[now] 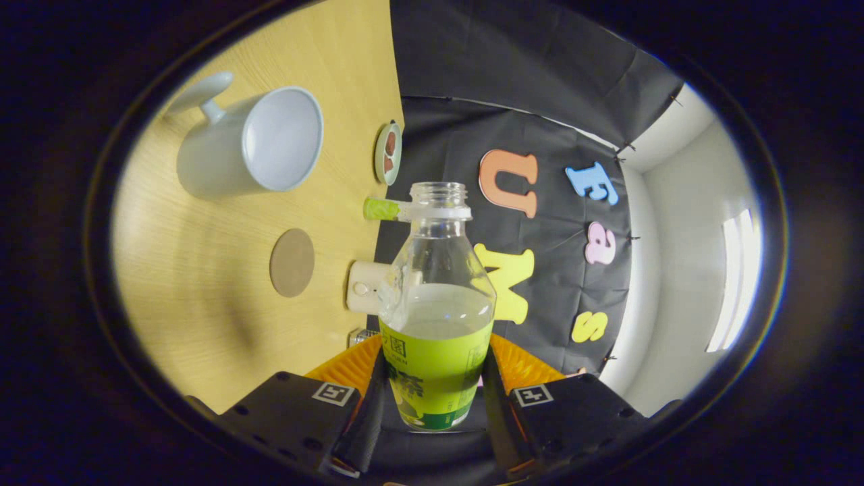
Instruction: Take the bottle from table, then pour the juice into the cup, finally place the bottle on the coaster
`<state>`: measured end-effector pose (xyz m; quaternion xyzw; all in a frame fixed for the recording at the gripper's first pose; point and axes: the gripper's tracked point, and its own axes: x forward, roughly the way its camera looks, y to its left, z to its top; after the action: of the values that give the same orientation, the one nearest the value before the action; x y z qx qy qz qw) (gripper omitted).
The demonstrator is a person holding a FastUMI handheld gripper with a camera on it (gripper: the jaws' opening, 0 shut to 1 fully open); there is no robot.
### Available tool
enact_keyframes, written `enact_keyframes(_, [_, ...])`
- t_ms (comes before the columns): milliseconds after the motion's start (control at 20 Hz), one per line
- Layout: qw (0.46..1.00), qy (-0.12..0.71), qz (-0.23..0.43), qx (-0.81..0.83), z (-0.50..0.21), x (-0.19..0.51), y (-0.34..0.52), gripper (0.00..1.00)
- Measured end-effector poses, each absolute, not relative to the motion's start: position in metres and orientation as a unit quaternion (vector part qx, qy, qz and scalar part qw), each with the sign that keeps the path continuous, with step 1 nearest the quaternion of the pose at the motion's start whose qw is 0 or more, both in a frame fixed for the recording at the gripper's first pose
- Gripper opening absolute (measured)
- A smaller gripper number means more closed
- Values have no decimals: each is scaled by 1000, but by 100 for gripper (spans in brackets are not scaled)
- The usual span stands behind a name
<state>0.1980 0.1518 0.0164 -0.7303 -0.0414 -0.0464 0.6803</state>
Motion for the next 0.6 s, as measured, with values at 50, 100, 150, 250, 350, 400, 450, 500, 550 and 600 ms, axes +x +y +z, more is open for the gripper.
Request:
enact_keyframes(50, [677,-44,-46,-733,18,197,152,71])
enact_keyframes(100, [674,-45,-47,-736,18,197,153,71])
enact_keyframes(150, [672,-47,-47,-738,19,196,153,71])
enact_keyframes(250, [666,-51,-47,-742,19,190,157,71])
enact_keyframes(350, [657,-56,-48,-751,20,187,161,71])
enact_keyframes(400, [653,-59,-48,-754,22,187,163,71])
enact_keyframes(450, [653,-59,-47,-754,22,186,162,71])
enact_keyframes(500, [654,-56,-47,-753,21,186,161,71])
enact_keyframes(550, [653,-55,-48,-754,20,186,161,71])
enact_keyframes(600, [651,-55,-48,-755,21,187,161,71])
